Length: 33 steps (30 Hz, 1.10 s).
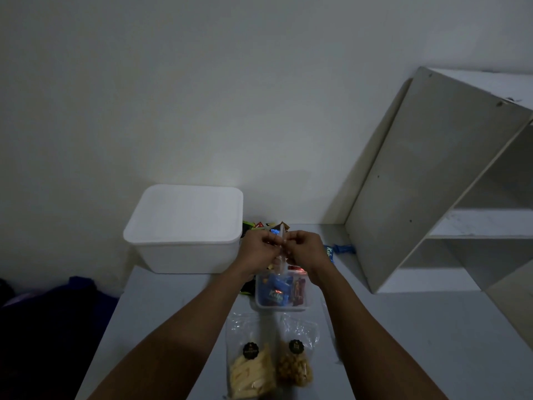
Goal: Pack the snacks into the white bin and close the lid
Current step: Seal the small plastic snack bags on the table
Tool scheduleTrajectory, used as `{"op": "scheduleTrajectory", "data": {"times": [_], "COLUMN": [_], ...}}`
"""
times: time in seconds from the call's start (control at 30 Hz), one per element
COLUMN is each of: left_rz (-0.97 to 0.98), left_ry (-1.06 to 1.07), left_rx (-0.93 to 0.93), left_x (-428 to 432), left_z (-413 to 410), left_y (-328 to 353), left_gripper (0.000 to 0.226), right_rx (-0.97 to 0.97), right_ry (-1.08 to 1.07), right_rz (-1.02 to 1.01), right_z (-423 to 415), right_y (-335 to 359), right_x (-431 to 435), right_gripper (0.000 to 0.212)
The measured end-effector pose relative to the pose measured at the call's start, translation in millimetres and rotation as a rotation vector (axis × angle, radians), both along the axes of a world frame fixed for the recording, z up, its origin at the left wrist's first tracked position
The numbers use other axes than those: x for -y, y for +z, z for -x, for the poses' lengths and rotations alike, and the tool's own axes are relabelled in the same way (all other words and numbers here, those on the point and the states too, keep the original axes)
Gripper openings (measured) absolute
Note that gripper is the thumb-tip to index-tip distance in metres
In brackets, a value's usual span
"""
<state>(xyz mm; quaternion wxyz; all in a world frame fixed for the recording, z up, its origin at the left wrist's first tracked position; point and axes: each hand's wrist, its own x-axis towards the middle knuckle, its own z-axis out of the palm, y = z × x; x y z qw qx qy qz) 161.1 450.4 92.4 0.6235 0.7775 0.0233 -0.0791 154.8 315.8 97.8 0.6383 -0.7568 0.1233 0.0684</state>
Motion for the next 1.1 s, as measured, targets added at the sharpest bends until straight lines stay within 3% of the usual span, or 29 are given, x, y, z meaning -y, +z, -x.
{"op": "scheduleTrajectory", "data": {"times": [0.1,0.23,0.4,0.73,0.83,0.93,0.97,1.1], "left_rz": [-0.003,-0.003,0.050,0.061,0.080,0.048,0.055,0.194], "left_ry": [0.030,-0.014,-0.013,-0.024,-0.086,-0.242,-0.283,-0.241], "left_rx": [0.031,0.022,0.010,-0.025,-0.091,-0.168,-0.201,-0.327], "left_x": [3,5,9,16,18,26,31,56], "left_z": [0,0,2,6,9,12,13,16], "left_y": [-4,-7,-7,-15,-16,-22,-25,-40], "left_gripper": [0.018,0.036,0.038,0.041,0.030,0.025,0.026,0.019], "right_rx": [0.036,0.016,0.071,-0.023,0.018,-0.056,-0.098,-0.205], "right_ry": [-0.039,0.057,0.066,0.107,0.107,0.255,0.304,0.291], "right_rz": [0.015,0.083,0.187,-0.009,0.104,0.261,0.305,0.262], "right_z": [-1,1,5,23,33,43,46,68], "right_y": [-4,-1,-1,-1,-11,-34,-42,-69], "right_x": [0,7,9,37,60,81,87,105], "right_gripper": [0.014,0.021,0.022,0.040,0.062,0.089,0.083,0.022]}}
